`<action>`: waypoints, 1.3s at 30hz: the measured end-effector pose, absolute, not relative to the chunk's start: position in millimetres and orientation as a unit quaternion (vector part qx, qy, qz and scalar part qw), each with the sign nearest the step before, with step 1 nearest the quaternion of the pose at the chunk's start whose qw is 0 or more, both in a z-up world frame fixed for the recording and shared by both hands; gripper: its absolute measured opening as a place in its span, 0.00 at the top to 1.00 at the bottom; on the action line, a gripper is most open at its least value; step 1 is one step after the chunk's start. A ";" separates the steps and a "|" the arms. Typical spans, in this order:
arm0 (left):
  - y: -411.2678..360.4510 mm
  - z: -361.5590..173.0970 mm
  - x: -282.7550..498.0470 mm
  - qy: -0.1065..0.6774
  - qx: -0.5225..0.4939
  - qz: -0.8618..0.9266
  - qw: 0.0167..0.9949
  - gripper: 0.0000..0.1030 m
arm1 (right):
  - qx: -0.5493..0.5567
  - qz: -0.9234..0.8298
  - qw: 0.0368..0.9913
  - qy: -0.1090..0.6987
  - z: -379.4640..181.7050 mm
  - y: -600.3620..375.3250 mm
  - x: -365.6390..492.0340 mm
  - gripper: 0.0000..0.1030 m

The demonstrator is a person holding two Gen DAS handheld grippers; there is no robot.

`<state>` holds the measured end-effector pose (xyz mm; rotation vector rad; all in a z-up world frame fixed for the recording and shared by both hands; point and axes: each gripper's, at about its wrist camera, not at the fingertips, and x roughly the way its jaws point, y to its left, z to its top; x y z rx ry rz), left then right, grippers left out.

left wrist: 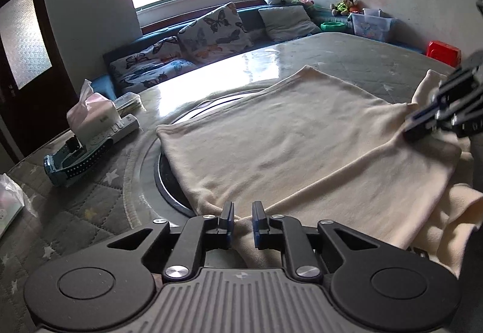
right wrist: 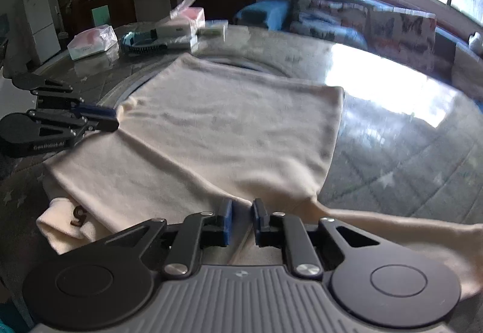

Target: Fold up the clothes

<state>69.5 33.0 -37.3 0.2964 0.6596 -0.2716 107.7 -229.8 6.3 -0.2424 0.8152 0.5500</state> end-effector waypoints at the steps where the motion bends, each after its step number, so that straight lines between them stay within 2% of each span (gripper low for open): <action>1: 32.5 -37.6 68.8 0.321 0.146 -0.129 0.927 0.87 | -0.120 0.262 0.878 0.382 9.0 -228.3 106.6 0.90; 5: 30.6 -38.8 66.0 0.316 0.152 -0.117 0.929 0.87 | -0.124 0.254 0.879 0.385 5.6 -227.7 113.0 0.89; 7: 30.0 -38.9 64.8 0.315 0.153 -0.112 0.930 0.87 | -0.123 0.250 0.878 0.389 2.2 -230.0 115.0 0.84; 13: 27.8 -37.8 62.0 0.315 0.152 -0.099 0.932 0.86 | -0.118 0.281 0.879 0.366 23.9 -235.9 91.5 0.84; 17: 27.5 -37.9 62.5 0.316 0.150 -0.093 0.932 0.85 | -0.126 0.304 0.862 0.386 10.5 -232.7 71.7 0.84; 27: 7.8 -13.4 54.6 0.314 0.119 -0.105 0.936 0.84 | -0.086 0.219 0.904 0.358 28.0 -284.3 63.9 0.83; 30: -16.3 -8.8 49.2 0.309 0.116 -0.137 0.934 0.83 | -0.061 0.151 0.917 0.364 23.9 -315.6 71.6 0.76; 36: -67.8 -9.9 43.1 0.306 0.133 -0.195 0.922 0.83 | -0.019 0.042 0.927 0.372 11.1 -370.8 84.3 0.75; 39: -87.8 -12.7 43.0 0.306 0.139 -0.214 0.917 0.83 | -0.012 0.004 0.930 0.367 6.8 -388.4 89.4 0.65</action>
